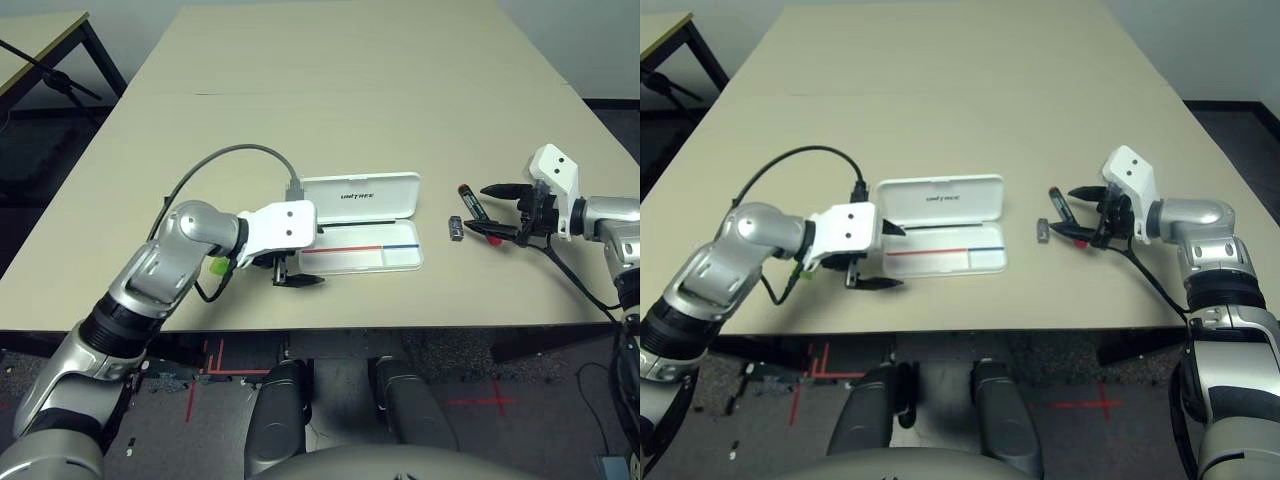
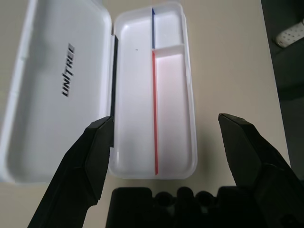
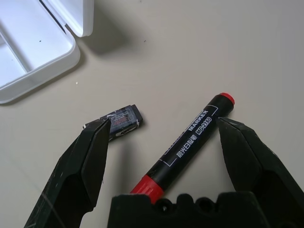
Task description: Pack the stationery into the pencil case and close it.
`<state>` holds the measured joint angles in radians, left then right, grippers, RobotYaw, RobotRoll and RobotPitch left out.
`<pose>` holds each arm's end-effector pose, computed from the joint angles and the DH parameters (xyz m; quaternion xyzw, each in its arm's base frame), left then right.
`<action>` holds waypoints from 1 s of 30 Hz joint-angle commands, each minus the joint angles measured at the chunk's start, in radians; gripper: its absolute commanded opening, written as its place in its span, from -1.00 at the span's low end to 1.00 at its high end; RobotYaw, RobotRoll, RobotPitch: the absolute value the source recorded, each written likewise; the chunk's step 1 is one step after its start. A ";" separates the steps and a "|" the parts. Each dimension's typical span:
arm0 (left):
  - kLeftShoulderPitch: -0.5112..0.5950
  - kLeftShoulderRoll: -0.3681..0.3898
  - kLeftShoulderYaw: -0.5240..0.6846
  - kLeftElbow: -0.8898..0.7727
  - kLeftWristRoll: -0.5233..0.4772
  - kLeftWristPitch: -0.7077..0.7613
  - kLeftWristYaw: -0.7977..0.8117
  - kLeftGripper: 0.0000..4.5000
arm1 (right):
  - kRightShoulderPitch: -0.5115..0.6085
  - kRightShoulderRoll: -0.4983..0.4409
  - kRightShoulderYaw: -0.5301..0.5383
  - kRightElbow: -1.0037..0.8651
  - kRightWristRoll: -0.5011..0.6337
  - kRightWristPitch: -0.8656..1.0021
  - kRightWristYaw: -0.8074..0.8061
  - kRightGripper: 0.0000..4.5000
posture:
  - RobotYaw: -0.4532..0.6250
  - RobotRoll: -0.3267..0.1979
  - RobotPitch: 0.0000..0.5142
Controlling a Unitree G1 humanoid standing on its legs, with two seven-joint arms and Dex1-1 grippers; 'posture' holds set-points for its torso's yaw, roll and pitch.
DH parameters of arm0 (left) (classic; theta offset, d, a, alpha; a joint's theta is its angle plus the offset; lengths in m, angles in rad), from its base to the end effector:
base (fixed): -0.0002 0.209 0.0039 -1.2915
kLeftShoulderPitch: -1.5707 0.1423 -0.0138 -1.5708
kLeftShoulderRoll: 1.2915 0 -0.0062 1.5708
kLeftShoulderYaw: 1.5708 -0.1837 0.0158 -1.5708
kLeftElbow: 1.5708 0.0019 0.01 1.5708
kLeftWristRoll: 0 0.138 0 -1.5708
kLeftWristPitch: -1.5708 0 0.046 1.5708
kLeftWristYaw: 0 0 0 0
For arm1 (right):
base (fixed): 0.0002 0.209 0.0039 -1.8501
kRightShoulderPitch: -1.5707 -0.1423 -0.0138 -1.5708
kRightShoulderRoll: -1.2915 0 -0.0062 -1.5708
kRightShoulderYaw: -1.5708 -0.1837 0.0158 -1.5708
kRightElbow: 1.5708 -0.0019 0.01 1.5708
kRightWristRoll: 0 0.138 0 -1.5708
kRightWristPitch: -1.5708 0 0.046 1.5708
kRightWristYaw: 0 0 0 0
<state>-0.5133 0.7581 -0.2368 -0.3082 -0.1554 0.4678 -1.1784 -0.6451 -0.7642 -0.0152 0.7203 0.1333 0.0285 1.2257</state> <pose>0.2545 0.1879 0.2028 0.3414 0.0851 -0.5936 0.7238 0.2933 -0.3247 0.1557 -0.1953 0.1561 0.4143 0.8751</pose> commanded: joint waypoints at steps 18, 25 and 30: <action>0.006 0.034 0.123 -0.080 -0.157 0.073 0.052 0.97 | 0.010 -0.044 -0.070 -0.437 0.068 0.756 -0.362 1.00 | -0.14 0.25 -0.52; 0.004 0.029 0.113 -0.077 -0.168 0.072 0.067 0.97 | -0.047 0.020 -0.022 -0.468 0.063 0.982 -0.467 1.00 | -0.12 0.25 -0.56; 0.005 0.033 0.107 -0.083 -0.169 0.072 0.076 0.97 | -0.037 0.041 0.009 -0.451 0.064 0.991 -0.475 1.00 | -0.10 0.25 -0.59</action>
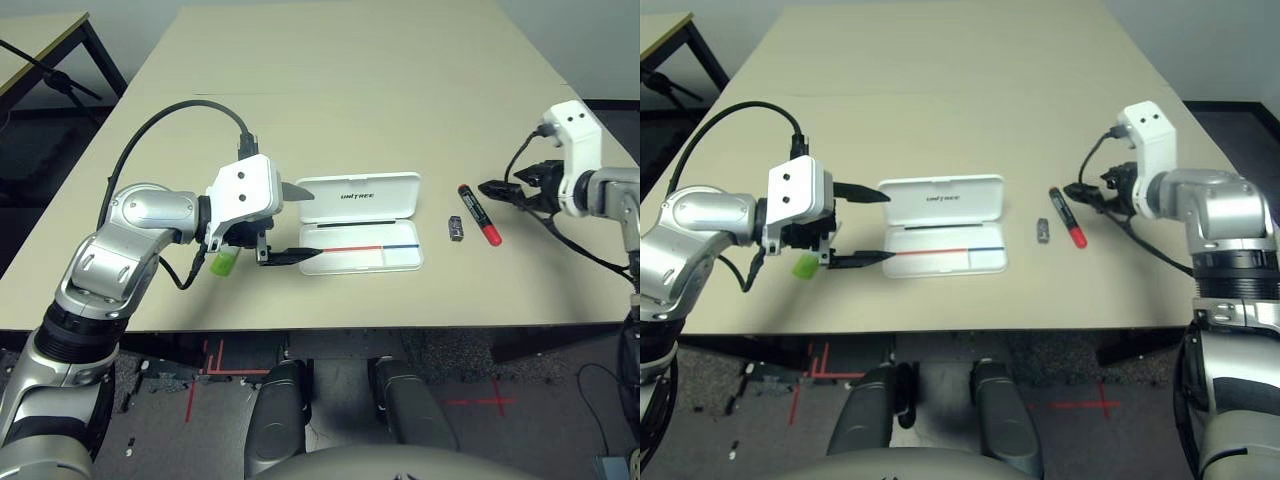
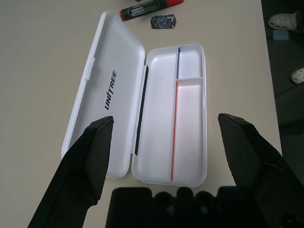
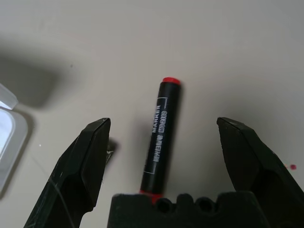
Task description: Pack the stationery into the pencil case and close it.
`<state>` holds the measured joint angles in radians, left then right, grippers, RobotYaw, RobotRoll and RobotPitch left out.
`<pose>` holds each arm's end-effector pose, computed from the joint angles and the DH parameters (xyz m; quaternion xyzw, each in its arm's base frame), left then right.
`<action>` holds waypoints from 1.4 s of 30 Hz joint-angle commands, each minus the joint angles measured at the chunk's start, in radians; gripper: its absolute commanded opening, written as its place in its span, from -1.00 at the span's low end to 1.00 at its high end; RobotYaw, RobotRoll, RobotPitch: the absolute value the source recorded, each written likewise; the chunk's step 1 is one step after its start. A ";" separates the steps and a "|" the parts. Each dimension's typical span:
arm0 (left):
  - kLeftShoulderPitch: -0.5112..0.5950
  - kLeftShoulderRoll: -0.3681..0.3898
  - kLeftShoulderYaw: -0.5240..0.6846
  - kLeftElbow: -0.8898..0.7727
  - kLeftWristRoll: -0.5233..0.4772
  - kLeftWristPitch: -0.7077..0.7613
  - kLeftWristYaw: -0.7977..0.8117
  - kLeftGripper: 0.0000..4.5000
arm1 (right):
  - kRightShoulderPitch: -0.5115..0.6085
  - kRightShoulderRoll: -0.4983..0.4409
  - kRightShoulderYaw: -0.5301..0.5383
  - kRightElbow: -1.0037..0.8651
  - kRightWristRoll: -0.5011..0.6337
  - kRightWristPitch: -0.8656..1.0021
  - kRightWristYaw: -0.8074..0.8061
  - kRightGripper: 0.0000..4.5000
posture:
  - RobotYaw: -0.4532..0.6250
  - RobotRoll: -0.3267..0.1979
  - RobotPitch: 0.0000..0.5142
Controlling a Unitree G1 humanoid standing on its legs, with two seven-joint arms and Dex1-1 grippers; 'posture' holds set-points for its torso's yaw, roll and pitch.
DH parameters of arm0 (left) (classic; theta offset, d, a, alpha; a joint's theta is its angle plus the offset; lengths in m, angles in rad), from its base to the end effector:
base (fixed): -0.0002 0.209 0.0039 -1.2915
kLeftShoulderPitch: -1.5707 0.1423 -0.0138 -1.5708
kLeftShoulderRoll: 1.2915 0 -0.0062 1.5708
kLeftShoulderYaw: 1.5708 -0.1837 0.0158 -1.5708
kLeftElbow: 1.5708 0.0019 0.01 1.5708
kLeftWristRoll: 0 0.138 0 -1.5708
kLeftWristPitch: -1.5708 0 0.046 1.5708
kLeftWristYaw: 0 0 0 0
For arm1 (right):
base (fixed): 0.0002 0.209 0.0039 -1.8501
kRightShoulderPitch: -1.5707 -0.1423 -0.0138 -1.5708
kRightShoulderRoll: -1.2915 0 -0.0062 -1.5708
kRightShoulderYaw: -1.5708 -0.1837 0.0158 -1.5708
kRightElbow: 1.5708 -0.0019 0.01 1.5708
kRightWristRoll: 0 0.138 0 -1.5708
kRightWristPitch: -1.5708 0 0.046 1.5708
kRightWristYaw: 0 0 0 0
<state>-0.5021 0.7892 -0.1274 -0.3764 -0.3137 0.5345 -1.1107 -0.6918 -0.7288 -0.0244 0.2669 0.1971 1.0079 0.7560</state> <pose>0.2455 0.1987 0.2202 0.2950 0.0432 -0.5779 0.7597 0.2916 -0.2812 0.1893 -0.0667 0.3009 0.1924 0.9316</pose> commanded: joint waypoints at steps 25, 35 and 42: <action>0.028 0.012 -0.004 -0.053 -0.010 -0.003 0.022 1.00 | -0.008 0.058 0.093 0.269 -0.077 -0.156 -0.022 -0.26 | -0.08 0.25 -0.61; 0.031 0.013 -0.006 -0.050 -0.008 -0.008 0.019 1.00 | -0.035 0.009 0.102 0.293 -0.089 -0.220 0.027 -0.78 | -0.08 0.25 -0.61; 0.036 0.018 -0.008 -0.048 -0.005 -0.012 0.016 1.00 | -0.064 -0.124 0.151 0.291 -0.156 -0.421 0.178 -0.78 | -0.10 0.25 -0.58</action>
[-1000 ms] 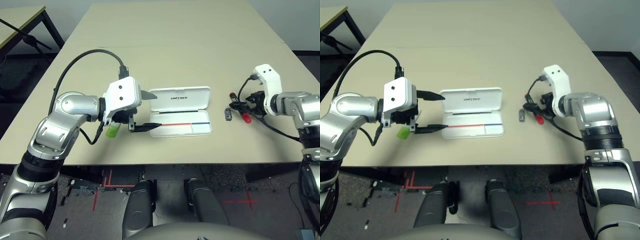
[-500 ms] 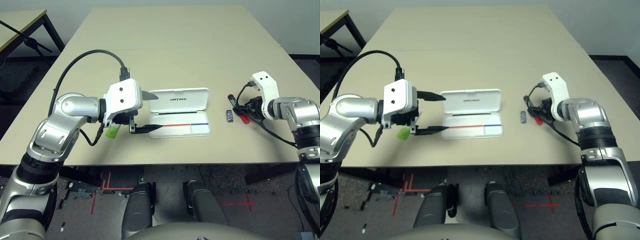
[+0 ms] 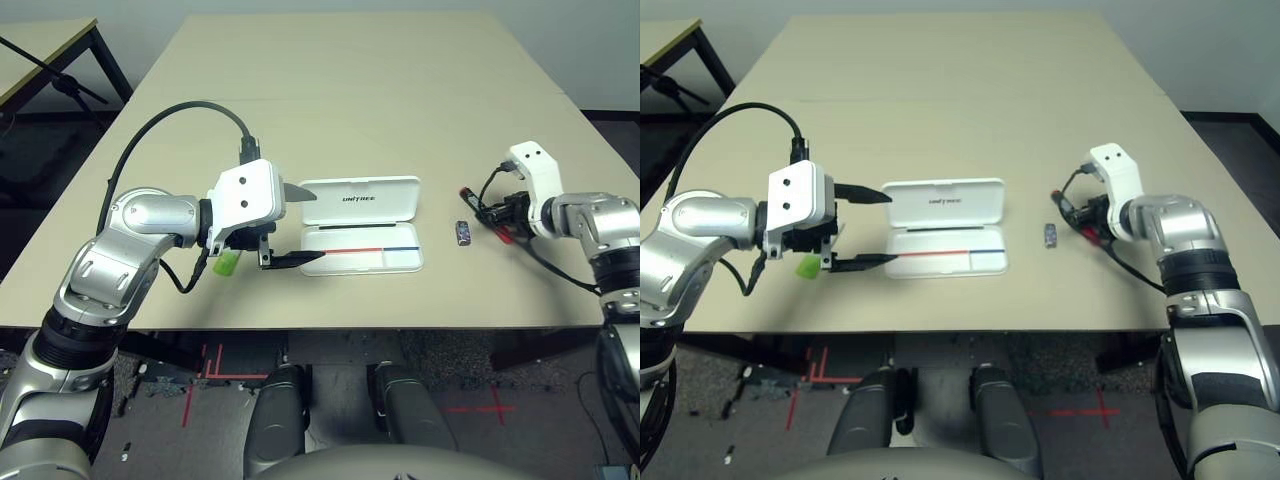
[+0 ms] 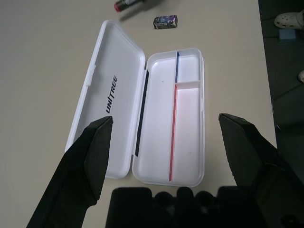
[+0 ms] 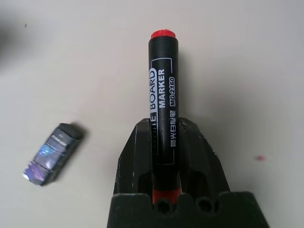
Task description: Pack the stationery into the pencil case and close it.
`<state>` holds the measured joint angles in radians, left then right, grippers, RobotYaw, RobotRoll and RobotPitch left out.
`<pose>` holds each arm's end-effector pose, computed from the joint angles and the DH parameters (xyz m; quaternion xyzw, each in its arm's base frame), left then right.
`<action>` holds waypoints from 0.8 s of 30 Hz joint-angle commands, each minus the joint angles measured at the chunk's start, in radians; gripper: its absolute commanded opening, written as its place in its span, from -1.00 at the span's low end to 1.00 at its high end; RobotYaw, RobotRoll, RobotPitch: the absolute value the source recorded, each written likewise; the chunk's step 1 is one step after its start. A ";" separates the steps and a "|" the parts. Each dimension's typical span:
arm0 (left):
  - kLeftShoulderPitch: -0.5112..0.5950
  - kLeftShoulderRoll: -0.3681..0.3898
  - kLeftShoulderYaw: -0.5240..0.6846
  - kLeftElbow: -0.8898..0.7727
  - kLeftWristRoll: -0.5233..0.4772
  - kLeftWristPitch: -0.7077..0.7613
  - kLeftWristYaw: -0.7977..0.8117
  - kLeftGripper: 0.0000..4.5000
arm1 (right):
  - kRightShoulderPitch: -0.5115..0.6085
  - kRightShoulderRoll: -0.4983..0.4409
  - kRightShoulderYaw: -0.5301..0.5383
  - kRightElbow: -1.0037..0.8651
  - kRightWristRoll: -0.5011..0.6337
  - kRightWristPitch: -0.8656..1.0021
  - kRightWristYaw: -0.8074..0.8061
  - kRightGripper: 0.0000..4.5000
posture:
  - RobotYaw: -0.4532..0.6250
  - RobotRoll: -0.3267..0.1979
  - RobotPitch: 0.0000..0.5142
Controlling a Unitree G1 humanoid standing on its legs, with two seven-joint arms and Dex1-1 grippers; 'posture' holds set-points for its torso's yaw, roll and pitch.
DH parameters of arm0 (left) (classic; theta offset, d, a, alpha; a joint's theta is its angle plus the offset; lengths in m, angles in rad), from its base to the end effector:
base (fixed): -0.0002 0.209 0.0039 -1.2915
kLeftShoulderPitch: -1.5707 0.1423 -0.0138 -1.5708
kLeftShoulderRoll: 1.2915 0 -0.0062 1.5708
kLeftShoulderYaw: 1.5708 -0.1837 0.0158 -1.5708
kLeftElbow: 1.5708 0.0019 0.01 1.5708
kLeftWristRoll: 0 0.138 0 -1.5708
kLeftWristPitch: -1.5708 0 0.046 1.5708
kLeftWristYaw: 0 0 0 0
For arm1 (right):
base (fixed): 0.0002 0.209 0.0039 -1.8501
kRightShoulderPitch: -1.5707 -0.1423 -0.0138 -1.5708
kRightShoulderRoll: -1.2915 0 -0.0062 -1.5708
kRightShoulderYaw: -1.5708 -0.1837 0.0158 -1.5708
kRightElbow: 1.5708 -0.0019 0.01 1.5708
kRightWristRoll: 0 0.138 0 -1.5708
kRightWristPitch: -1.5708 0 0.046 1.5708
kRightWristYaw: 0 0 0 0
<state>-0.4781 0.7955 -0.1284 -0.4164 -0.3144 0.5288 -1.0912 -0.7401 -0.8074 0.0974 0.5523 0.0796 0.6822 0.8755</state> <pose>0.2400 0.1963 0.2189 0.3021 0.0361 -0.5777 0.7575 0.3007 -0.3104 0.1799 -0.1580 0.3167 0.1978 0.9141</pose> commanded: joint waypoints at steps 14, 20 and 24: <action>0.011 0.017 -0.032 0.029 0.013 -0.043 -0.020 1.00 | 0.005 -0.213 0.088 -0.207 0.031 -0.251 0.641 -0.78 | -0.14 0.25 -0.57; 0.011 0.018 -0.038 0.034 0.021 -0.048 -0.021 1.00 | -0.010 -0.179 0.114 -0.320 0.046 -0.213 0.689 -0.78 | -0.14 0.25 -0.57; 0.016 0.025 -0.043 0.035 0.034 -0.056 -0.020 1.00 | -0.012 -0.121 0.137 -0.394 0.054 -0.188 0.680 -0.78 | -0.12 0.25 -0.57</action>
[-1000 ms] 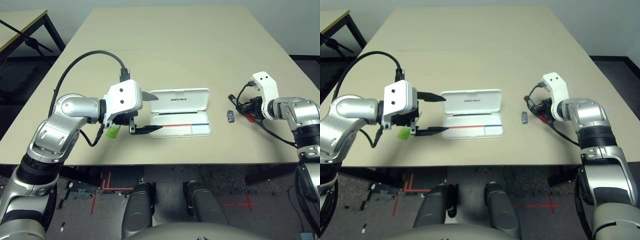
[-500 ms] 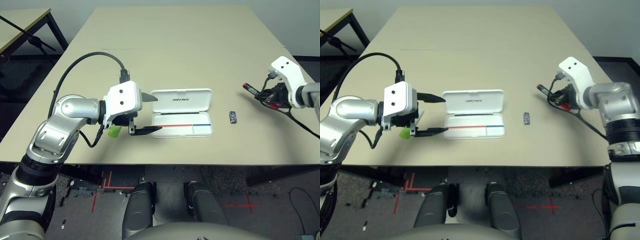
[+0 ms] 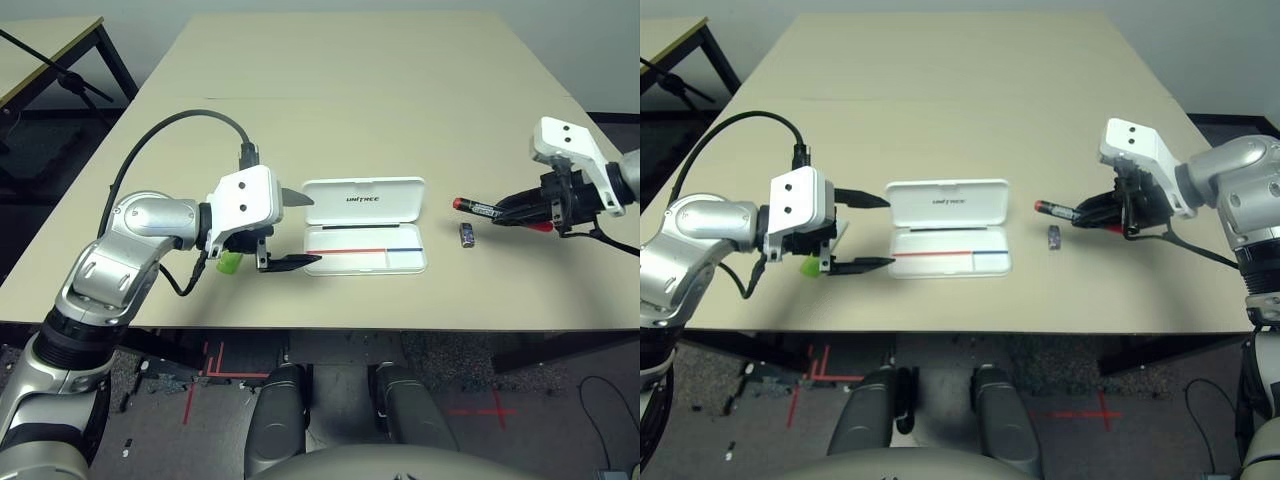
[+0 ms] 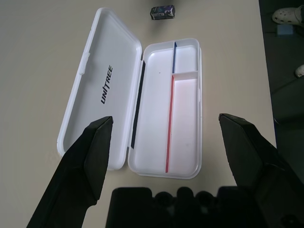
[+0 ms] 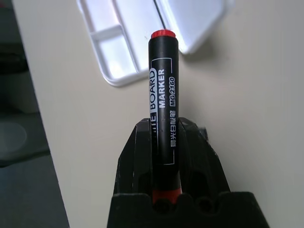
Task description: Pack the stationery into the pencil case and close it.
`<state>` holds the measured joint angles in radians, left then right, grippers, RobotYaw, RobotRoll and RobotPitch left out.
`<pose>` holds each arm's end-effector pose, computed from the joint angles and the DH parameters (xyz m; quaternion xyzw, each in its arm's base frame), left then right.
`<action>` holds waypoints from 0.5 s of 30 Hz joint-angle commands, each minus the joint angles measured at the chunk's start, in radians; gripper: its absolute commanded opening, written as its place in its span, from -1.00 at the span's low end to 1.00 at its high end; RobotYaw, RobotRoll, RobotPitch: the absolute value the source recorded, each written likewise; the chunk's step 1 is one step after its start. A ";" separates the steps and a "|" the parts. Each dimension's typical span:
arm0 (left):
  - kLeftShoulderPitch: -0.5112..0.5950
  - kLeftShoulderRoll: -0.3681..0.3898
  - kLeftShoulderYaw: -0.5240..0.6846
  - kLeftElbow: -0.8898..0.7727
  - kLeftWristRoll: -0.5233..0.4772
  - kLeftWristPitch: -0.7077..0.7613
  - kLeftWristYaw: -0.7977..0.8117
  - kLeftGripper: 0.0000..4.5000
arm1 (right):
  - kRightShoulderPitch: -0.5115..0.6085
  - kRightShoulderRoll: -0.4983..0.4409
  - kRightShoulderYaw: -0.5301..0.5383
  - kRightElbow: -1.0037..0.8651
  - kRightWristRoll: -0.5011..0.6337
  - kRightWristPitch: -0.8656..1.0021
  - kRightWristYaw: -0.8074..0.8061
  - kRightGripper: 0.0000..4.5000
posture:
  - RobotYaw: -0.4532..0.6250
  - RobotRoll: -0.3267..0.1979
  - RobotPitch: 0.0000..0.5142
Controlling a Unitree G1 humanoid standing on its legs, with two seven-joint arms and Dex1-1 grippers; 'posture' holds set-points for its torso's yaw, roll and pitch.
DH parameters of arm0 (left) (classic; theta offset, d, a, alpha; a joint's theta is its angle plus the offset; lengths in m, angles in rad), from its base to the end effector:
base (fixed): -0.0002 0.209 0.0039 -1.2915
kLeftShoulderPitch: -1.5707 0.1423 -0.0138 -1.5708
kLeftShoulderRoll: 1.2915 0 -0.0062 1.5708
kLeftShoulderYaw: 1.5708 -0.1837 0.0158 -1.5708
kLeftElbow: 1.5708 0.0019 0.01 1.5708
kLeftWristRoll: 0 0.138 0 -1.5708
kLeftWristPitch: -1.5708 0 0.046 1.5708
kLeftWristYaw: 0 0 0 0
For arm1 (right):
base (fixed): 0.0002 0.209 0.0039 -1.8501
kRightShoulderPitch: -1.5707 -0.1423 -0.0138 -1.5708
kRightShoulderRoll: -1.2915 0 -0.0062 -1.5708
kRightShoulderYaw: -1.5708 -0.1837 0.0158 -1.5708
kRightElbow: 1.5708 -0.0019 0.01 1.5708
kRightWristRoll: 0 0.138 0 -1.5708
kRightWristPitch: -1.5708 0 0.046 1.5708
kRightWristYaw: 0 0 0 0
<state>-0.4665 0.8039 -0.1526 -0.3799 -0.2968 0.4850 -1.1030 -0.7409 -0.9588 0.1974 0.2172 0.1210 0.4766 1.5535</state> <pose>0.2429 0.1983 0.2120 0.3072 0.0472 -0.5815 0.7519 0.2916 -0.2796 0.2396 -0.2825 0.2696 0.5521 0.7366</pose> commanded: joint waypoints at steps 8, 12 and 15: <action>0.028 0.022 -0.014 -0.017 0.022 -0.015 0.002 1.00 | -0.003 0.180 0.121 -0.089 -0.031 -0.080 -0.066 -0.78 | -0.07 0.25 -0.57; 0.038 0.024 -0.010 -0.029 0.022 -0.011 0.008 1.00 | -0.002 0.250 0.151 -0.061 -0.070 -0.164 -0.120 -0.78 | -0.06 0.25 -0.56; 0.045 0.025 -0.009 -0.036 0.021 -0.008 0.015 1.00 | -0.007 0.291 0.165 -0.040 -0.087 -0.195 -0.151 -0.78 | -0.04 0.25 -0.56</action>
<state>-0.4323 0.8191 -0.1614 -0.3903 -0.2802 0.4740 -1.0923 -0.7443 -0.6767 0.3447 0.1638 0.0470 0.3063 1.4172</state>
